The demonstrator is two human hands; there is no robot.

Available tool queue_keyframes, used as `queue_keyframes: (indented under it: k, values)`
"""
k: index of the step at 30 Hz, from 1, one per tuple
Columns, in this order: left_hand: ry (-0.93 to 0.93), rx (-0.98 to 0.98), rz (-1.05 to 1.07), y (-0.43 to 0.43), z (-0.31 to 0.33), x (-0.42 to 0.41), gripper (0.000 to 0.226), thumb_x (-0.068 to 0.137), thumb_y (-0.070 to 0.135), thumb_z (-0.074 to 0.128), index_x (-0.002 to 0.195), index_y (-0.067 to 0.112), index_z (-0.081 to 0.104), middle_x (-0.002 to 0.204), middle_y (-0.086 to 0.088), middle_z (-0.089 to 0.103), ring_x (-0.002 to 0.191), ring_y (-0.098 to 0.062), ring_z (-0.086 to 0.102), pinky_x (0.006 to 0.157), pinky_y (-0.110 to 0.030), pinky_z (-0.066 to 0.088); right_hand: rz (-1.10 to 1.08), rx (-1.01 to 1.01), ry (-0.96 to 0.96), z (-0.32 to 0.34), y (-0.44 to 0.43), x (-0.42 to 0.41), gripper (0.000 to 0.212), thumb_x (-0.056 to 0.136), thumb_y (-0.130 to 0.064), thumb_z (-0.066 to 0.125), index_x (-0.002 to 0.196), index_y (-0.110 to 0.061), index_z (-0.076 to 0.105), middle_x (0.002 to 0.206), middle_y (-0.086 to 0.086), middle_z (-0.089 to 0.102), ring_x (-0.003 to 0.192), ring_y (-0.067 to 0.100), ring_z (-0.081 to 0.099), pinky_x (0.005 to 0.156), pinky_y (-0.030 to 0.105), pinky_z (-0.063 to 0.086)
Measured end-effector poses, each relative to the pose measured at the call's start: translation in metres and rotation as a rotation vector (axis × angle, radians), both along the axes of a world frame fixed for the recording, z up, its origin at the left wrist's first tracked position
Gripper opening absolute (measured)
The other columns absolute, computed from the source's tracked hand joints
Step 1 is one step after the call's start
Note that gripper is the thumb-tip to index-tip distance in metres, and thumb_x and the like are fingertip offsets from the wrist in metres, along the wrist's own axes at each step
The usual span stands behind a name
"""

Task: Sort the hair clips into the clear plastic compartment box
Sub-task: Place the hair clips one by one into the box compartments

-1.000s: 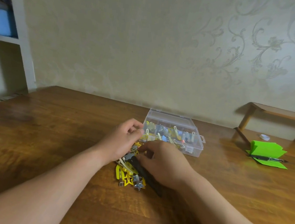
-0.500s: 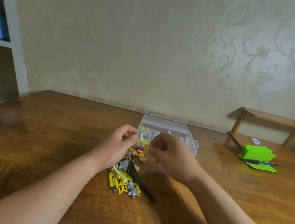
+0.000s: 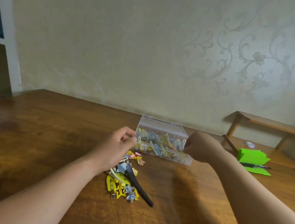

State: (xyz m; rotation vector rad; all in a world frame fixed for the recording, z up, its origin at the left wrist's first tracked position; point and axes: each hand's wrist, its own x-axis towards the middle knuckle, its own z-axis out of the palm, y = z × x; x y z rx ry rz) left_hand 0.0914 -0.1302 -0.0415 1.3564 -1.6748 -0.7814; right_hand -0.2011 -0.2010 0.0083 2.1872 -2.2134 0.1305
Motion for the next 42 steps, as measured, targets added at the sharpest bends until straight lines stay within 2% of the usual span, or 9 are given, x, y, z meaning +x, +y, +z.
queue_keyframes:
  k: [6, 9, 12, 15, 20, 24, 31, 34, 42]
  values:
    - [-0.005, 0.004, 0.001, 0.001, -0.001, -0.001, 0.026, 0.109, 0.044, 0.051, 0.132, 0.036, 0.061, 0.118, 0.009, 0.064, 0.106, -0.01, 0.064, 0.09, -0.033, 0.054, -0.028, -0.148, -0.082, -0.001, 0.011, 0.004, 0.022, 0.084, -0.017, 0.056, 0.076, -0.014, 0.076, 0.064, 0.0, 0.07, 0.052, 0.018, 0.053, 0.049, 0.028, 0.043]
    - [-0.006, -0.01, 0.016, 0.002, 0.002, -0.001, 0.026, 0.109, 0.043, 0.052, 0.132, 0.035, 0.062, 0.117, 0.01, 0.064, 0.107, -0.009, 0.064, 0.093, -0.034, 0.054, 0.101, -0.289, -0.29, 0.007, 0.038, 0.031, 0.02, 0.095, -0.024, 0.059, 0.085, -0.024, 0.077, 0.076, -0.009, 0.073, 0.064, 0.013, 0.064, 0.057, 0.03, 0.053]
    - [0.035, 0.004, 0.015, 0.003, 0.004, -0.001, 0.024, 0.11, 0.042, 0.051, 0.13, 0.035, 0.063, 0.119, 0.015, 0.063, 0.108, -0.007, 0.062, 0.086, -0.034, 0.055, 0.312, -0.245, -0.443, 0.01, 0.067, 0.07, 0.016, 0.1, -0.029, 0.064, 0.098, -0.029, 0.079, 0.091, -0.016, 0.076, 0.081, 0.005, 0.068, 0.073, 0.029, 0.059]
    - [0.053, 0.022, 0.02, 0.006, 0.006, -0.001, 0.023, 0.111, 0.041, 0.05, 0.13, 0.035, 0.062, 0.121, 0.014, 0.061, 0.104, -0.01, 0.063, 0.069, -0.025, 0.054, 0.423, -0.126, -0.407, -0.002, 0.083, 0.096, 0.016, 0.1, -0.032, 0.064, 0.106, -0.031, 0.079, 0.097, -0.015, 0.074, 0.085, 0.003, 0.065, 0.073, 0.024, 0.054]
    - [0.064, 0.023, 0.023, 0.006, 0.005, -0.001, 0.023, 0.111, 0.039, 0.05, 0.131, 0.033, 0.062, 0.12, 0.007, 0.06, 0.103, -0.013, 0.063, 0.067, -0.025, 0.053, 0.371, -0.068, -0.314, -0.025, 0.089, 0.102, 0.023, 0.098, -0.04, 0.065, 0.12, -0.033, 0.072, 0.102, -0.012, 0.072, 0.095, 0.015, 0.067, 0.075, 0.03, 0.052]
    - [0.068, 0.036, 0.015, 0.005, 0.005, -0.002, 0.023, 0.111, 0.039, 0.05, 0.131, 0.033, 0.061, 0.12, 0.007, 0.059, 0.104, -0.012, 0.062, 0.067, -0.025, 0.053, 0.312, -0.1, -0.288, -0.033, 0.087, 0.104, 0.033, 0.092, -0.058, 0.068, 0.105, -0.027, 0.071, 0.098, -0.006, 0.072, 0.091, 0.019, 0.067, 0.077, 0.036, 0.057]
    - [0.053, 0.023, 0.023, 0.004, 0.004, -0.001, 0.022, 0.111, 0.04, 0.051, 0.13, 0.036, 0.062, 0.12, 0.009, 0.06, 0.105, -0.01, 0.063, 0.07, -0.027, 0.054, 0.359, -0.125, -0.171, -0.034, 0.085, 0.105, 0.022, 0.104, -0.035, 0.056, 0.099, -0.018, 0.068, 0.094, 0.001, 0.068, 0.085, 0.023, 0.064, 0.07, 0.037, 0.056]
    - [0.048, 0.022, 0.019, 0.004, 0.003, -0.001, 0.023, 0.111, 0.04, 0.051, 0.131, 0.035, 0.061, 0.12, 0.009, 0.061, 0.105, -0.01, 0.063, 0.069, -0.027, 0.054, 0.382, -0.125, -0.083, -0.03, 0.087, 0.099, 0.026, 0.109, -0.026, 0.046, 0.097, -0.015, 0.066, 0.094, 0.005, 0.066, 0.084, 0.026, 0.063, 0.061, 0.03, 0.045]
    - [0.031, 0.007, 0.016, 0.003, 0.001, -0.001, 0.024, 0.111, 0.038, 0.051, 0.132, 0.035, 0.061, 0.12, 0.011, 0.061, 0.106, -0.008, 0.062, 0.073, -0.028, 0.053, 0.432, -0.082, 0.015, -0.024, 0.087, 0.097, 0.019, 0.11, -0.022, 0.048, 0.113, -0.015, 0.065, 0.093, 0.001, 0.059, 0.083, 0.021, 0.06, 0.073, 0.031, 0.05]
